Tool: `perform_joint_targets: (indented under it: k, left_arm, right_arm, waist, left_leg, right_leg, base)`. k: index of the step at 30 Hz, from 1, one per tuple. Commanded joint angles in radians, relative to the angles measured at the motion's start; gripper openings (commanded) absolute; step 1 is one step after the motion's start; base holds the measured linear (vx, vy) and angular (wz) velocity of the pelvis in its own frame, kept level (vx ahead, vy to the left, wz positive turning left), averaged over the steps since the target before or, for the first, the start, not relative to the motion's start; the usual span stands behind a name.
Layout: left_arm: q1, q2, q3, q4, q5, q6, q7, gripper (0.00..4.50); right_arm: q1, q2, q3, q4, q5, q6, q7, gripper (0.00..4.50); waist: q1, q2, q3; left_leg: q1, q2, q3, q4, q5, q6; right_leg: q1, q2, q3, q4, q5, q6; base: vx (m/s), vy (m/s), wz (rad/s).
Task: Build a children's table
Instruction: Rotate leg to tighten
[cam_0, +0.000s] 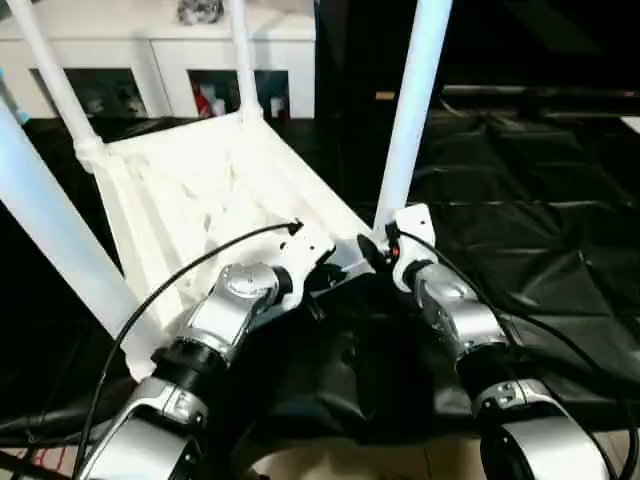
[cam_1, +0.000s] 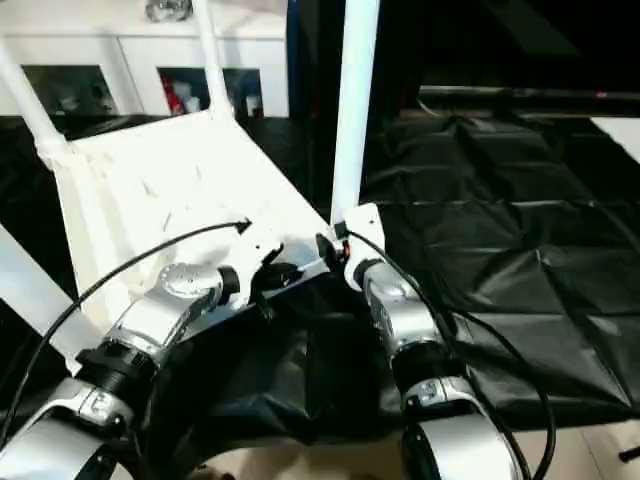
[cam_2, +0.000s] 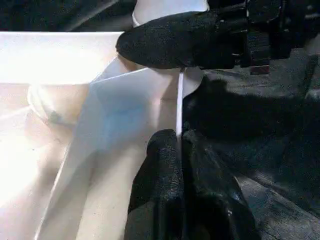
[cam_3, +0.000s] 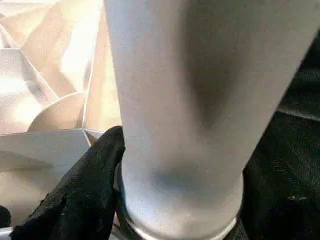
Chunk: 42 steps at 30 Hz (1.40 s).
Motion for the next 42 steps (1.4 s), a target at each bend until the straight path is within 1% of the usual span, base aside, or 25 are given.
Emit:
perform_joint_targets:
  k: [1, 2, 3, 4, 5, 8, 9, 10, 11, 13, 15, 16, 17, 18, 21, 22, 24, 25, 26, 29, 31, 34, 35, 41, 42]
  left_arm:
    - [-0.016, -0.014, 0.011, 0.002, -0.017, -0.065, -0.013, 0.00]
    - [-0.011, -0.004, 0.010, -0.005, -0.020, -0.068, -0.030, 0.00]
    - [-0.006, 0.008, 0.010, -0.009, -0.025, -0.074, -0.051, 0.00]
    - [0.001, 0.023, 0.010, -0.018, -0.035, -0.082, -0.082, 0.00]
    - [0.013, 0.043, 0.010, -0.033, -0.048, -0.092, -0.126, 0.00]
    - [0.034, 0.078, 0.009, -0.060, -0.070, -0.121, -0.202, 0.00]
    - [0.047, 0.108, 0.001, -0.067, -0.072, -0.152, -0.247, 0.00]
    - [0.048, 0.112, 0.000, -0.067, -0.071, -0.155, -0.254, 0.00]
    - [0.057, 0.140, -0.007, -0.071, -0.071, -0.170, -0.297, 0.00]
    - [0.061, 0.153, -0.006, -0.077, -0.081, -0.175, -0.328, 0.00]
    - [0.069, 0.171, -0.002, -0.093, -0.102, -0.163, -0.378, 0.00]
    - [0.069, 0.171, -0.002, -0.093, -0.102, -0.163, -0.378, 0.00]
    - [0.073, 0.184, -0.004, -0.100, -0.111, -0.166, -0.412, 0.00]
    - [0.081, 0.211, -0.015, -0.113, -0.113, -0.163, -0.467, 0.00]
    - [0.086, 0.238, -0.030, -0.113, -0.110, -0.165, -0.524, 0.00]
    - [0.088, 0.244, -0.034, -0.113, -0.110, -0.166, -0.536, 0.00]
    - [0.090, 0.257, -0.043, -0.114, -0.104, -0.164, -0.560, 0.00]
    - [0.091, 0.259, -0.043, -0.113, -0.103, -0.167, -0.562, 0.00]
    - [0.092, 0.260, -0.042, -0.111, -0.101, -0.170, -0.565, 0.00]
    - [0.093, 0.262, -0.041, -0.112, -0.102, -0.170, -0.572, 0.00]
    - [0.095, 0.268, -0.044, -0.110, -0.101, -0.170, -0.579, 0.00]
    - [0.098, 0.272, -0.045, -0.107, -0.097, -0.172, -0.586, 0.00]
    - [0.098, 0.273, -0.045, -0.107, -0.097, -0.173, -0.587, 0.00]
    - [0.100, 0.263, -0.032, -0.107, -0.100, -0.171, -0.572, 0.00]
    - [0.092, 0.244, -0.018, -0.098, -0.100, -0.169, -0.537, 0.00]
  right_arm:
    - [0.006, 0.060, 0.066, -0.017, 0.027, -0.028, 0.146, 3.31]
    - [0.008, 0.054, 0.063, -0.025, 0.035, -0.026, 0.166, 3.45]
    - [0.006, 0.046, 0.060, -0.030, 0.043, -0.028, 0.188, 3.51]
    - [0.006, 0.033, 0.063, -0.039, 0.047, -0.026, 0.219, 3.51]
    - [0.009, 0.007, 0.077, -0.055, 0.048, -0.024, 0.271, 3.81]
    - [0.015, -0.039, 0.105, -0.081, 0.037, -0.025, 0.352, 3.92]
    - [0.024, -0.083, 0.134, -0.104, 0.019, -0.031, 0.414, 4.09]
    - [0.025, -0.089, 0.138, -0.108, 0.018, -0.030, 0.424, 4.09]
    - [0.039, -0.130, 0.162, -0.140, 0.019, -0.017, 0.504, 4.09]
    - [0.050, -0.153, 0.170, -0.170, 0.032, -0.003, 0.562, 4.09]
    - [0.068, -0.189, 0.178, -0.218, 0.057, 0.027, 0.659, 4.09]
    - [0.068, -0.189, 0.178, -0.218, 0.057, 0.027, 0.659, 4.09]
    - [0.075, -0.207, 0.182, -0.238, 0.063, 0.037, 0.700, 4.09]
    - [0.087, -0.246, 0.199, -0.272, 0.080, 0.062, 0.785, 4.09]
    - [0.095, -0.281, 0.220, -0.296, 0.094, 0.081, 0.847, 4.09]
    - [0.097, -0.288, 0.223, -0.302, 0.097, 0.088, 0.860, 3.93]
    - [0.104, -0.304, 0.228, -0.325, 0.104, 0.107, 0.897, 3.93]
    - [0.105, -0.305, 0.227, -0.327, 0.105, 0.111, 0.900, 3.65]
    - [0.107, -0.307, 0.226, -0.334, 0.107, 0.119, 0.907, 3.65]
    - [0.110, -0.314, 0.227, -0.348, 0.112, 0.137, 0.920, 3.56]
    - [0.113, -0.319, 0.231, -0.357, 0.115, 0.147, 0.932, 3.25]
    - [0.118, -0.323, 0.235, -0.369, 0.119, 0.157, 0.938, 3.11]
    - [0.121, -0.322, 0.236, -0.372, 0.119, 0.157, 0.938, 2.88]
    - [0.139, -0.301, 0.235, -0.384, 0.126, 0.174, 0.926, 2.71]
    - [0.145, -0.279, 0.223, -0.379, 0.125, 0.172, 0.886, 2.70]
  waist:
    - [0.003, -0.014, -0.068]
    - [0.006, -0.013, -0.069]
    - [0.007, -0.013, -0.068]
    - [0.006, -0.015, -0.068]
    - [0.007, -0.013, -0.068]
    - [0.008, -0.011, -0.068]
    - [0.007, -0.011, -0.069]
    - [0.011, -0.011, -0.069]
    - [0.012, -0.012, -0.068]
    - [0.017, -0.010, -0.069]
    - [0.021, -0.010, -0.069]
    - [0.022, -0.010, -0.069]
    - [0.025, -0.011, -0.070]
    - [0.027, -0.011, -0.069]
    - [0.032, -0.010, -0.069]
    - [0.033, -0.010, -0.067]
    - [0.035, -0.011, -0.067]
    - [0.035, -0.011, -0.066]
    - [0.034, -0.010, -0.066]
    - [0.034, -0.011, -0.066]
    - [0.036, -0.011, -0.068]
    - [0.036, -0.011, -0.069]
    - [0.037, -0.012, -0.069]
    - [0.037, -0.012, -0.069]
    - [0.036, -0.011, -0.069]
  left_leg:
    - [0.005, 0.009, 0.004, -0.065, -0.228, 0.025]
    - [0.006, 0.009, 0.004, -0.065, -0.223, 0.028]
    - [0.003, 0.010, 0.004, -0.066, -0.212, 0.035]
    - [0.002, 0.010, 0.004, -0.066, -0.212, 0.037]
    - [0.003, 0.010, 0.004, -0.067, -0.211, 0.035]
    - [0.005, 0.016, 0.002, -0.067, -0.205, 0.038]
    - [0.006, 0.016, 0.004, -0.066, -0.197, 0.040]
    - [0.007, 0.016, 0.002, -0.066, -0.196, 0.040]
    - [0.005, 0.016, 0.005, -0.066, -0.195, 0.046]
    - [0.010, 0.019, 0.007, -0.064, -0.193, 0.050]
    - [0.007, 0.020, 0.007, -0.064, -0.185, 0.052]
    - [0.008, 0.020, 0.007, -0.064, -0.181, 0.053]
    - [0.007, 0.020, 0.007, -0.062, -0.180, 0.057]
    - [0.007, 0.020, 0.008, -0.062, -0.188, 0.058]
    - [0.010, 0.023, 0.008, -0.062, -0.202, 0.059]
    - [0.009, 0.024, 0.008, -0.063, -0.214, 0.054]
    - [0.009, 0.023, 0.007, -0.065, -0.222, 0.046]
    - [0.008, 0.024, 0.006, -0.066, -0.222, 0.041]
    - [0.010, 0.023, 0.006, -0.065, -0.227, 0.036]
    - [0.009, 0.022, 0.006, -0.065, -0.223, 0.033]
    - [0.009, 0.023, 0.006, -0.063, -0.209, 0.036]
    - [0.009, 0.022, 0.006, -0.063, -0.201, 0.037]
    - [0.009, 0.022, 0.006, -0.063, -0.200, 0.037]
    - [0.008, 0.022, 0.006, -0.063, -0.205, 0.035]
    - [0.008, 0.023, 0.006, -0.063, -0.206, 0.035]
  right_leg:
    - [0.045, -0.043, 0.034, -0.081, -0.251, -0.169]
    - [0.045, -0.044, 0.034, -0.081, -0.248, -0.171]
    - [0.047, -0.044, 0.034, -0.079, -0.236, -0.173]
    - [0.048, -0.044, 0.033, -0.080, -0.241, -0.173]
    - [0.048, -0.044, 0.033, -0.079, -0.244, -0.175]
    - [0.048, -0.043, 0.032, -0.074, -0.213, -0.189]
    - [0.046, -0.040, 0.033, -0.072, -0.189, -0.198]
    - [0.047, -0.040, 0.032, -0.072, -0.186, -0.201]
    - [0.049, -0.039, 0.033, -0.069, -0.170, -0.205]
    - [0.047, -0.038, 0.034, -0.066, -0.145, -0.215]
    - [0.049, -0.039, 0.034, -0.061, -0.125, -0.223]
    - [0.050, -0.038, 0.034, -0.061, -0.118, -0.224]
    - [0.049, -0.039, 0.033, -0.058, -0.105, -0.236]
    - [0.049, -0.039, 0.033, -0.058, -0.116, -0.235]
    - [0.045, -0.041, 0.034, -0.060, -0.137, -0.235]
    - [0.044, -0.042, 0.034, -0.062, -0.150, -0.237]
    - [0.046, -0.042, 0.034, -0.063, -0.165, -0.231]
    - [0.046, -0.043, 0.034, -0.063, -0.172, -0.229]
    - [0.045, -0.043, 0.035, -0.064, -0.176, -0.229]
    - [0.045, -0.043, 0.035, -0.065, -0.181, -0.228]
    - [0.046, -0.044, 0.035, -0.062, -0.163, -0.229]
    - [0.046, -0.043, 0.034, -0.060, -0.149, -0.233]
    - [0.046, -0.043, 0.034, -0.060, -0.146, -0.233]
    - [0.046, -0.043, 0.034, -0.061, -0.155, -0.230]
    - [0.045, -0.044, 0.035, -0.061, -0.154, -0.231]
  base:
    - [0.000, 0.000, 0.00]
    - [0.000, 0.000, 0.00]
    - [0.000, 0.000, 0.00]
    - [0.000, 0.000, 0.00]
    - [0.000, 0.000, 0.00]
    - [0.000, 0.000, 0.00]
    - [0.000, 0.000, 0.00]
    - [0.000, 0.000, 0.00]
    - [0.000, 0.000, 0.00]
    - [0.000, 0.000, 0.00]
    - [0.000, 0.000, 0.00]
    - [0.000, 0.000, 0.00]
    - [0.000, 0.000, 0.00]
    - [0.000, 0.000, 0.00]
    - [0.000, 0.000, 0.00]
    - [0.000, 0.000, 0.00]
    - [0.000, 0.000, 0.00]
    - [0.000, 0.000, 0.00]
    - [0.000, 0.000, 0.00]
    - [0.000, 0.000, 0.00]
    - [0.000, 0.000, 0.00]
    - [0.000, 0.000, 0.00]
    - [0.000, 0.000, 0.00]
    - [0.000, 0.000, 0.00]
    - [0.000, 0.000, 0.00]
